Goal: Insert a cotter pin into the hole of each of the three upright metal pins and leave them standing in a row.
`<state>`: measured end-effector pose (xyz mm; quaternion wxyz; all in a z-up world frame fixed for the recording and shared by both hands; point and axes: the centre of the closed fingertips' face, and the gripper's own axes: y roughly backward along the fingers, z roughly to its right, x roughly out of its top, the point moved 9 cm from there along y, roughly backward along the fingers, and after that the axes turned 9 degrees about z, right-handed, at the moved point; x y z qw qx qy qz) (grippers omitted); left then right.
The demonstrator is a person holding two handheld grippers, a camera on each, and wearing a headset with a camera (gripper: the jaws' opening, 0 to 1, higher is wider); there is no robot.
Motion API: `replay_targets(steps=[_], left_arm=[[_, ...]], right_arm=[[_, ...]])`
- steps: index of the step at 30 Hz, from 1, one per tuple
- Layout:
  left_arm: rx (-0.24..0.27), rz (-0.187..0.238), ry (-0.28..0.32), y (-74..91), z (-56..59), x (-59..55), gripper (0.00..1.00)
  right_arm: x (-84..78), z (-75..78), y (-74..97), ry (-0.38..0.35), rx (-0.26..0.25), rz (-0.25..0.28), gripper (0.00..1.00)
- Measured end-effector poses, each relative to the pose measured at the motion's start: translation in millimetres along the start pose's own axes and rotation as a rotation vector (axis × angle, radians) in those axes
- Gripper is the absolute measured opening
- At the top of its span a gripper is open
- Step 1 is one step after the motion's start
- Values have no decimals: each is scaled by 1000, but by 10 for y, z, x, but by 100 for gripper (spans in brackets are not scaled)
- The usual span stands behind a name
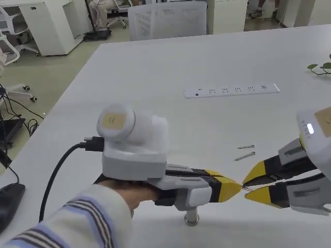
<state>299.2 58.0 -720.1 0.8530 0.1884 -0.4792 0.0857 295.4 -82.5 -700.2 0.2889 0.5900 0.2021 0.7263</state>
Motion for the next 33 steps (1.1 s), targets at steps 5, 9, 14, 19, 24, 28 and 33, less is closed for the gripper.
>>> replay_targets(steps=[5, 9, 14, 19, 24, 28, 33], left_arm=[[-31, 1, -47, 10, 20, 0, 0], [-60, 16, -93, 25, 42, 9, 0], [-82, 19, -114, 36, 57, 5, 0], [-119, 29, -182, 51, 78, -4, 0], [-142, 36, -219, 60, 96, -14, 0], [-150, 39, -230, 63, 99, -20, 0], [-174, 41, -290, 79, 106, -32, 0]], right_arm=[[-75, 35, 38, -58, 10, 17, 10], [-109, 22, 59, -98, 26, 33, 9], [-133, 22, 68, -143, 39, 69, 9], [-144, 0, 63, -157, 53, 79, 8], [-139, -33, 66, -161, 67, 86, 7], [-126, -57, 68, -161, 76, 89, 6], [-116, -65, 81, -162, 87, 95, 5]])
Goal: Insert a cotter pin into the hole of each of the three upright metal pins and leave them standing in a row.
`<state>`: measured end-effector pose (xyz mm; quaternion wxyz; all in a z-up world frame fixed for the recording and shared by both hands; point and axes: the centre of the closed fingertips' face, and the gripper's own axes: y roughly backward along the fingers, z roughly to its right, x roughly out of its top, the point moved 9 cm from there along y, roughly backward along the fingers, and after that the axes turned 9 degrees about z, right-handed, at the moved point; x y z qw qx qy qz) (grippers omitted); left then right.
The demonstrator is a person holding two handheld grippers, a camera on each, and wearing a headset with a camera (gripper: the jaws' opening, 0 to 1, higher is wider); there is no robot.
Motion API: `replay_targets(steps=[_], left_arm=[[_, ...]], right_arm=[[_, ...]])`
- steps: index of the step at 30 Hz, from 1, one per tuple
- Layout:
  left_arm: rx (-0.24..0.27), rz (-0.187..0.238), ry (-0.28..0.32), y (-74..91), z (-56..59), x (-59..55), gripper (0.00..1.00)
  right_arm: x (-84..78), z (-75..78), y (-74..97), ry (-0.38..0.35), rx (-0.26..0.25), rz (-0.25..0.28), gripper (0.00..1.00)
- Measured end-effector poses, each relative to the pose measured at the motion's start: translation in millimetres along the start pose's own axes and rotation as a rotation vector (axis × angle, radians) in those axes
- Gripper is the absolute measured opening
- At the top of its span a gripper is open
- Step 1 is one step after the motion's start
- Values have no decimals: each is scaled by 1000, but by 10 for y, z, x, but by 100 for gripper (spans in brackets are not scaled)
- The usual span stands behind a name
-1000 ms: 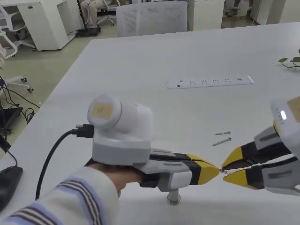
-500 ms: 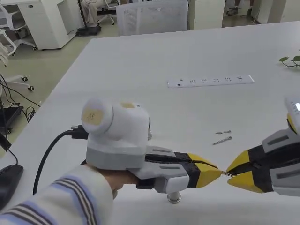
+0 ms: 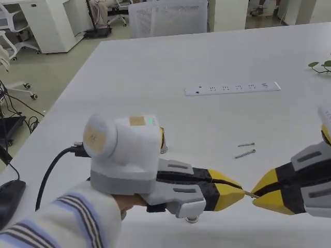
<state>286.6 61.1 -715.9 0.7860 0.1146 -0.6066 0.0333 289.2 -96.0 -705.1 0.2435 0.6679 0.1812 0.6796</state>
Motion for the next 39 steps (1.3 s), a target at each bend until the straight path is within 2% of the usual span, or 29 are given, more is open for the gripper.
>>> replay_targets(steps=[4, 14, 25, 29, 35, 39], left_arm=[[-16, -9, -39, 16, 0, -13, 0], [-37, -9, -63, 32, 5, -48, 0], [-48, -3, -53, 18, 23, -65, 0], [-42, -5, -19, 5, 30, -60, 1], [-44, 11, -42, -6, 33, -83, 1], [-49, 20, -29, -10, 45, -102, 0]], right_arm=[[9, -6, 13, 7, 11, 4, 5], [40, -38, 20, 8, 37, -5, 4], [52, -82, 36, 7, 49, -19, 3], [49, -93, 38, -5, 53, -28, 3], [48, -90, 48, -7, 48, -37, 3], [46, -99, 56, -8, 57, -45, 3]])
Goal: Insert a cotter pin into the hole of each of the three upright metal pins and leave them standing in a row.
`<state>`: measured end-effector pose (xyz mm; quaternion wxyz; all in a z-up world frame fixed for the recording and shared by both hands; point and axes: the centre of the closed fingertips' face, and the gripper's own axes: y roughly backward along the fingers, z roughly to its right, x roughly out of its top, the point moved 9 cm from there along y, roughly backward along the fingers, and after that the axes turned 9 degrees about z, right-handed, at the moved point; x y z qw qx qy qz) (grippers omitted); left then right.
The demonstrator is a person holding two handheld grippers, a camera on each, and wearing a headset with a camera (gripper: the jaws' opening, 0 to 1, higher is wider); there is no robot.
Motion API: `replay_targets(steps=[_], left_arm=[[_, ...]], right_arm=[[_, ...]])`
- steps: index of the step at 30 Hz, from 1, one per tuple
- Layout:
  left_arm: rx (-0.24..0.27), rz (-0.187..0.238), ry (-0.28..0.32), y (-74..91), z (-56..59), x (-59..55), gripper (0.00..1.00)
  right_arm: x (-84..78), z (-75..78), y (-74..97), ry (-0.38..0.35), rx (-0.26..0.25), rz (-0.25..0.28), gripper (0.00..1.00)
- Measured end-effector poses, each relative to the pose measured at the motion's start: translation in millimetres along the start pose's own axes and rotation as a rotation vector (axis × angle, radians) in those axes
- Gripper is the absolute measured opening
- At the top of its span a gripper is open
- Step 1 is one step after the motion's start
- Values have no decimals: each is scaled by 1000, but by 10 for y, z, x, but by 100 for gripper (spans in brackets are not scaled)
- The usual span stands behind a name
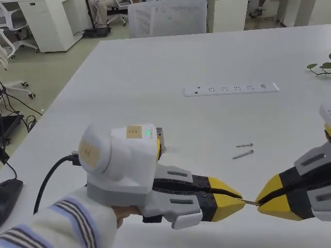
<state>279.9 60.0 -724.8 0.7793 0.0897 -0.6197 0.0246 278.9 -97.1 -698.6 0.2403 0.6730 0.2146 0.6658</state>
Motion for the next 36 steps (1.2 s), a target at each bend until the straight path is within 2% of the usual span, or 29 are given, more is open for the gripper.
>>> replay_targets(steps=[6, 16, 25, 33, 36], left_arm=[[-12, 29, 43, 28, 27, -18, 1], [-32, 58, 67, 49, 70, -6, 1], [-39, 45, 69, 35, 88, -11, 1], [-29, 25, 73, 35, 89, -25, 1], [-23, 30, 76, 35, 84, -12, 1]], right_arm=[[8, -23, 18, -11, 22, 16, 3], [40, -39, 74, -10, 60, 48, 3], [42, -46, 101, -19, 66, 52, 3], [23, -51, 64, -20, 68, 34, 3], [24, -40, 52, -25, 67, 29, 3]])
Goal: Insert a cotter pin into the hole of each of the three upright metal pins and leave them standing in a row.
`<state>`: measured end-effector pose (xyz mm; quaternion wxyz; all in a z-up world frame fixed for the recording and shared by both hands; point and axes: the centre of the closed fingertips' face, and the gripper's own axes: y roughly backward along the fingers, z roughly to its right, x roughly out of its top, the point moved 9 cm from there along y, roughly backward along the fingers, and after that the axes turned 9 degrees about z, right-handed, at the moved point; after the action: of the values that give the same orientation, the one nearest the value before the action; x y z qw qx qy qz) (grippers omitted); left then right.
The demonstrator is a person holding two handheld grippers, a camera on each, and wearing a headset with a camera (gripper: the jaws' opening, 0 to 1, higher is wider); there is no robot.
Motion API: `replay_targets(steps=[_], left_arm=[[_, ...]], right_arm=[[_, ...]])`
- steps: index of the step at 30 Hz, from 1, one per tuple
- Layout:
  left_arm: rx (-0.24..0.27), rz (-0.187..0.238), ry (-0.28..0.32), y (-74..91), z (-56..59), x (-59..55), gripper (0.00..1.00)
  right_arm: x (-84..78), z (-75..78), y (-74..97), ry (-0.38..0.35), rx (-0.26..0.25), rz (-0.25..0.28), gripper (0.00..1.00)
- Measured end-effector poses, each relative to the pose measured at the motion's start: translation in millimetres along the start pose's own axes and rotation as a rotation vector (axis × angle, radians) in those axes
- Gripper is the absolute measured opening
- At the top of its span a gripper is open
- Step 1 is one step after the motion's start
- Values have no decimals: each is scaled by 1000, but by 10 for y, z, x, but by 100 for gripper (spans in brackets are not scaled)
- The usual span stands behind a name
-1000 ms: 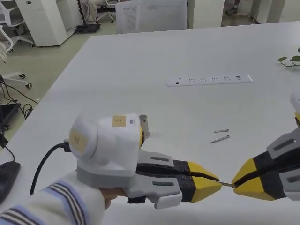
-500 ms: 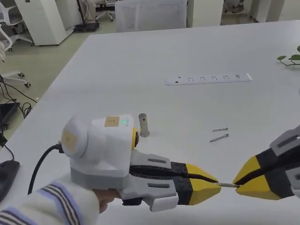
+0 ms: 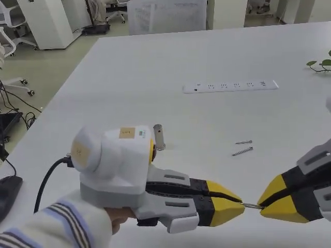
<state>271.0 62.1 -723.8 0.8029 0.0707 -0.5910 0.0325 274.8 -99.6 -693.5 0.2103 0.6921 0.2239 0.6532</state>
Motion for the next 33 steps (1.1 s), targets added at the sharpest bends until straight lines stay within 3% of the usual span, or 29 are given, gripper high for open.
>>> replay_targets(steps=[7, 15, 25, 33], left_arm=[[16, -2, 1, 15, -17, 8, 2], [57, -22, -24, 90, -57, 5, 8], [175, -56, -69, 337, -181, -4, 21], [264, -106, -101, 494, -305, -83, 28]], right_arm=[[19, 20, -39, 3, 4, -18, 3], [-33, 52, -83, 12, -6, -73, 3], [-83, 93, -172, -20, -48, -121, 3], [-128, 135, -226, -51, -89, -130, 3]])
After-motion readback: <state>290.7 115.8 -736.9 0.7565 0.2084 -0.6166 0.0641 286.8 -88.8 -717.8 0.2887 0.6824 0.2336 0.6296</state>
